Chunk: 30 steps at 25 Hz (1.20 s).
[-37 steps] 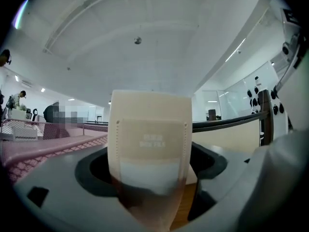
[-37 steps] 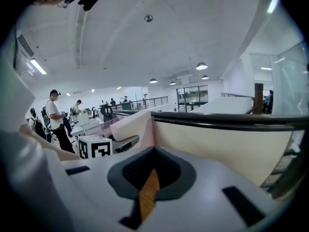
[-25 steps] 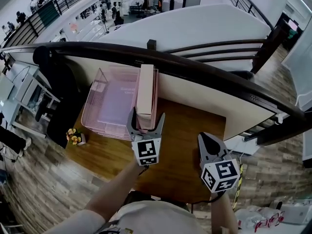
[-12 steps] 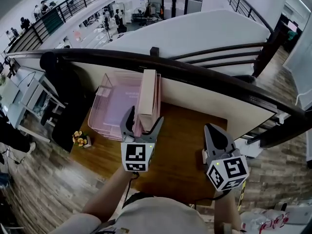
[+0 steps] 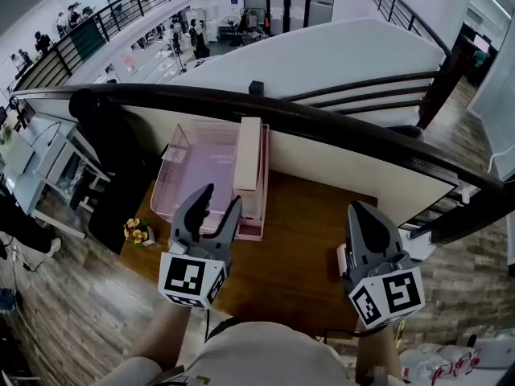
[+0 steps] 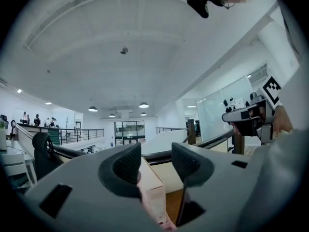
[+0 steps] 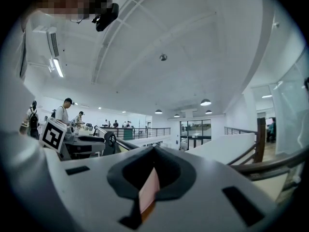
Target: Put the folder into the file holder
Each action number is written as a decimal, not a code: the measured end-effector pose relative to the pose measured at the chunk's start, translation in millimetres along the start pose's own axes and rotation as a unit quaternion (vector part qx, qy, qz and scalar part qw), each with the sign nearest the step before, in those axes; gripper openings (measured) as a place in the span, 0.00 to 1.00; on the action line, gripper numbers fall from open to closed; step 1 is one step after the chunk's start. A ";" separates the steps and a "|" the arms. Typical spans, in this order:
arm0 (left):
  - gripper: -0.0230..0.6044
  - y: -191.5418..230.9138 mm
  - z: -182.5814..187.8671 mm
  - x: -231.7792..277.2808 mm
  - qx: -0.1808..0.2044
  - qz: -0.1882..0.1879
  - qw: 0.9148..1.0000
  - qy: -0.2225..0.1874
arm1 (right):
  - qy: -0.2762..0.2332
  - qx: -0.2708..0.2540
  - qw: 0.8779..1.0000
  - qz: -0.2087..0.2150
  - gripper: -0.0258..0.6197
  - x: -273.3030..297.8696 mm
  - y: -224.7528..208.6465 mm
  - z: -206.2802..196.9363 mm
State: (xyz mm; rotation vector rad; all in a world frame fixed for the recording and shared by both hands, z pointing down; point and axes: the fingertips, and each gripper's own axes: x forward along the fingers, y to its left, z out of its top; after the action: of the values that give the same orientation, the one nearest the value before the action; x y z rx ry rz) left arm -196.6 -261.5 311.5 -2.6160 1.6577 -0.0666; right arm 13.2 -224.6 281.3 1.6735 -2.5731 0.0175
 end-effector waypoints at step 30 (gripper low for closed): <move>0.06 8.2 -26.9 -65.3 0.042 -0.016 0.998 0.044 | 0.054 -0.012 0.997 0.044 0.04 -15.3 48.9 -37.8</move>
State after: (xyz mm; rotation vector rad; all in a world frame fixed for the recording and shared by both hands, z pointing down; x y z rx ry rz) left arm -233.4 -206.3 337.0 -2.6133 1.6015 -0.2509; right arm -23.3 -189.0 319.4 1.5054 -2.5538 0.0792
